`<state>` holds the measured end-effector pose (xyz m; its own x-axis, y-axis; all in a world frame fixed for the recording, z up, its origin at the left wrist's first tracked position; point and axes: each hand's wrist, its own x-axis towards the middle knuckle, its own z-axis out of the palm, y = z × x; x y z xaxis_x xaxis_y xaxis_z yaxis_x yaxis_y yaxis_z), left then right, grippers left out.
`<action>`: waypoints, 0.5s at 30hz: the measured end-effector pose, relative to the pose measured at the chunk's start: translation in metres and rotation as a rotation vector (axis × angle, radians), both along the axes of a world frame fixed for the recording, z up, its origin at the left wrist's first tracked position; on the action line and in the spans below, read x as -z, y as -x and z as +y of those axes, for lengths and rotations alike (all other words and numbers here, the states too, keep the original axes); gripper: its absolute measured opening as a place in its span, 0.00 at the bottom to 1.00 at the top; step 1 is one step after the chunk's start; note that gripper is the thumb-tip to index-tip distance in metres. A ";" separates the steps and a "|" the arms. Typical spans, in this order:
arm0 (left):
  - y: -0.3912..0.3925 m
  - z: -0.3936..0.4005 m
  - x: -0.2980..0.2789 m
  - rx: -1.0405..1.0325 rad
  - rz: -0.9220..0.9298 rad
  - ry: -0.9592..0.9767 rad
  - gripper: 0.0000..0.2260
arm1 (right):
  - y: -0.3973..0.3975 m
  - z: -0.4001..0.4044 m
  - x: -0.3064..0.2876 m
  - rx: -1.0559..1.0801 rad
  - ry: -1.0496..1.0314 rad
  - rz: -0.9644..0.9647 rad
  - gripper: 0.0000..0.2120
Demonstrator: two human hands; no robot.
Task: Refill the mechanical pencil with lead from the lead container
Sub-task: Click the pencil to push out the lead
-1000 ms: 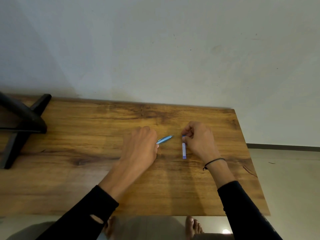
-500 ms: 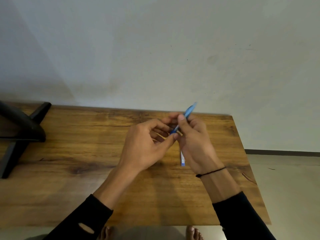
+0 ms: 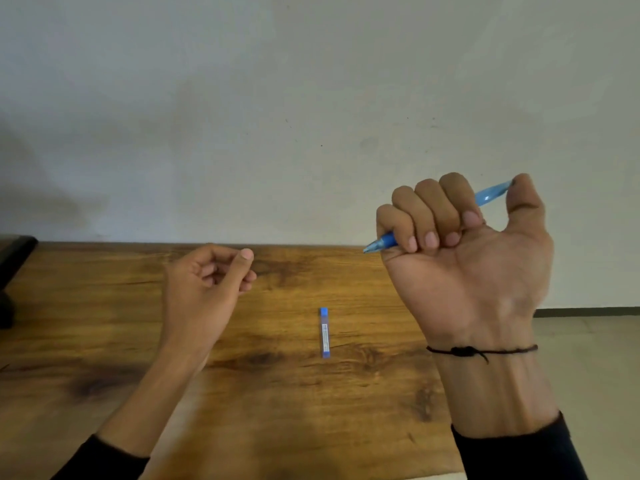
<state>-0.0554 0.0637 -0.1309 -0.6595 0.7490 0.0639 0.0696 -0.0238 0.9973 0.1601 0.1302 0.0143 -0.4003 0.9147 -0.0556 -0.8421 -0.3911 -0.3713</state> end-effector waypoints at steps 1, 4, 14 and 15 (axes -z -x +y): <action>0.000 -0.001 -0.001 0.005 0.008 -0.012 0.04 | 0.000 -0.002 -0.003 0.006 -0.005 0.012 0.27; 0.001 -0.002 -0.002 0.009 0.031 -0.031 0.05 | 0.000 -0.007 -0.011 0.035 -0.013 0.023 0.27; -0.002 -0.004 -0.004 0.035 0.044 -0.060 0.08 | 0.001 -0.019 -0.028 0.044 -0.033 0.021 0.26; -0.002 -0.004 -0.004 0.038 0.048 -0.061 0.08 | 0.000 -0.019 -0.029 0.048 -0.030 0.023 0.26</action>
<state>-0.0533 0.0601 -0.1269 -0.6259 0.7670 0.1411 0.1156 -0.0876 0.9894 0.1597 0.1108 0.0432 -0.3569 0.9339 -0.0189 -0.8681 -0.3391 -0.3625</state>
